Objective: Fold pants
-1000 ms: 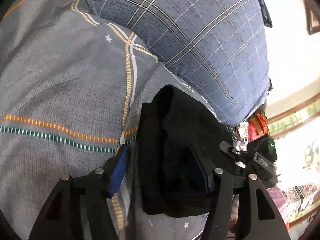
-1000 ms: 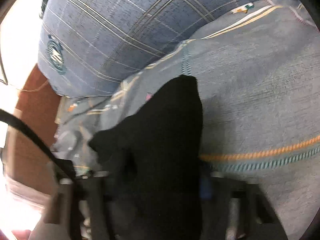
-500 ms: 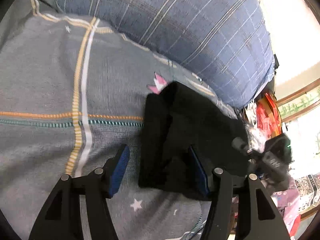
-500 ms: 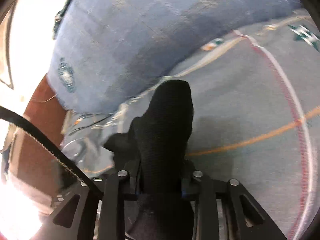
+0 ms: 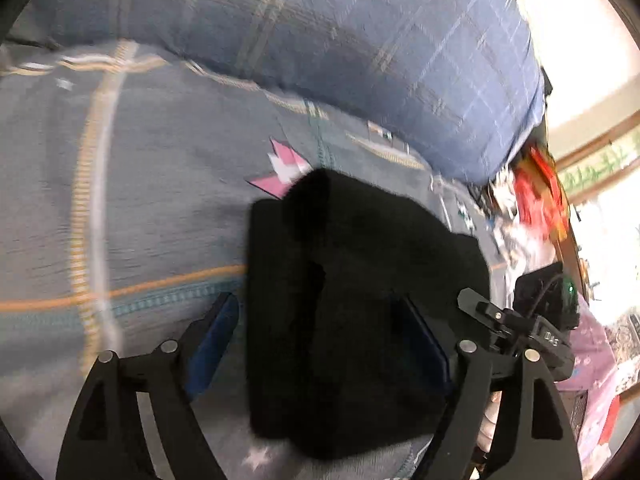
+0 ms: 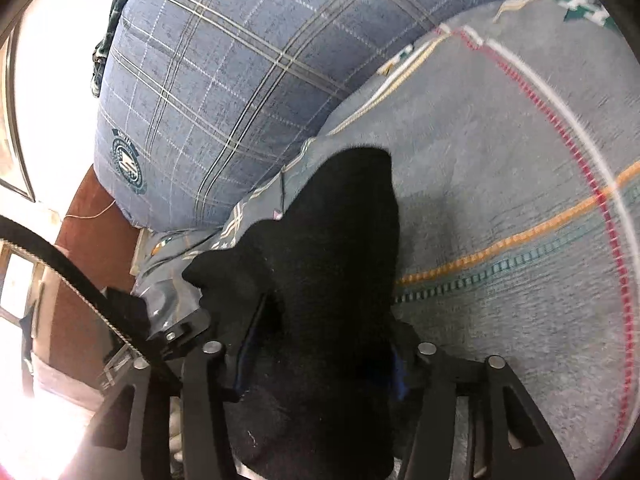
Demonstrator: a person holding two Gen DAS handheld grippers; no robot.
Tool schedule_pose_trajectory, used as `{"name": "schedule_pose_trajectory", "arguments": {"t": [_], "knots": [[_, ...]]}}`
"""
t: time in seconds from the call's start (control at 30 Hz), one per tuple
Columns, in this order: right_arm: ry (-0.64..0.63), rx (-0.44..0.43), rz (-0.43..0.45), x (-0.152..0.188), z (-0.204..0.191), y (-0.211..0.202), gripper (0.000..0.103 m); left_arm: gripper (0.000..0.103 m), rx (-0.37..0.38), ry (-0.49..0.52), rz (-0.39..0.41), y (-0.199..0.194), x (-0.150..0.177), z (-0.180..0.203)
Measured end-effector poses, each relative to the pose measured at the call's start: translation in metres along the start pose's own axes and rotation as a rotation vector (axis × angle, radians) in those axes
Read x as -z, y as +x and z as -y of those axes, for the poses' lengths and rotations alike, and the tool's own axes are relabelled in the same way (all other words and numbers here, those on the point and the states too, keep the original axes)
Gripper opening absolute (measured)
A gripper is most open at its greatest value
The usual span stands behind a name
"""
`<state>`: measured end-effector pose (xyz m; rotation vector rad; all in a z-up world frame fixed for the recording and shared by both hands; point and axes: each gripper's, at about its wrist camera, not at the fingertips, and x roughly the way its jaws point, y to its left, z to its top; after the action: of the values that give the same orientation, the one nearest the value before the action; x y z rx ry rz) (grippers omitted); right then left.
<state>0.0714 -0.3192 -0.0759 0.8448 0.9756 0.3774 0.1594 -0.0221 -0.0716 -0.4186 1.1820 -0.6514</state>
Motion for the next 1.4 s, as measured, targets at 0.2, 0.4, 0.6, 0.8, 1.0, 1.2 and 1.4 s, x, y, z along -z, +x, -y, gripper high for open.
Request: {"name": "schedule_pose_trajectory", "arguments": {"t": [0.2, 0.4, 0.6, 0.8, 1.0, 1.2, 1.4], "knots": [[-0.016, -0.039, -0.015, 0.000, -0.008, 0.009, 0.046, 0.055, -0.019, 0.018, 0.034, -0.006, 0.004, 0.017], [-0.149, -0.039, 0.030, -0.003, -0.060, -0.012, 0.036, 0.051, 0.066, -0.055, 0.120, -0.055, 0.008, 0.016], [-0.208, -0.109, 0.018, -0.011, -0.106, -0.005, 0.036, 0.051, 0.026, -0.088, 0.229, -0.101, 0.006, 0.011], [-0.206, -0.093, -0.055, -0.019, -0.119, 0.043, 0.035, 0.051, -0.032, -0.200, 0.240, -0.101, 0.007, -0.035], [-0.035, -0.114, -0.172, -0.018, -0.092, 0.108, 0.035, 0.051, -0.093, -0.311, 0.202, -0.087, 0.016, -0.079], [-0.029, -0.198, -0.239, 0.023, -0.091, 0.107, 0.035, 0.051, -0.088, -0.302, 0.230, -0.111, 0.062, -0.084], [-0.085, -0.241, -0.349, 0.080, -0.107, 0.106, 0.035, 0.051, -0.079, -0.364, 0.259, -0.142, 0.129, -0.106]]}}
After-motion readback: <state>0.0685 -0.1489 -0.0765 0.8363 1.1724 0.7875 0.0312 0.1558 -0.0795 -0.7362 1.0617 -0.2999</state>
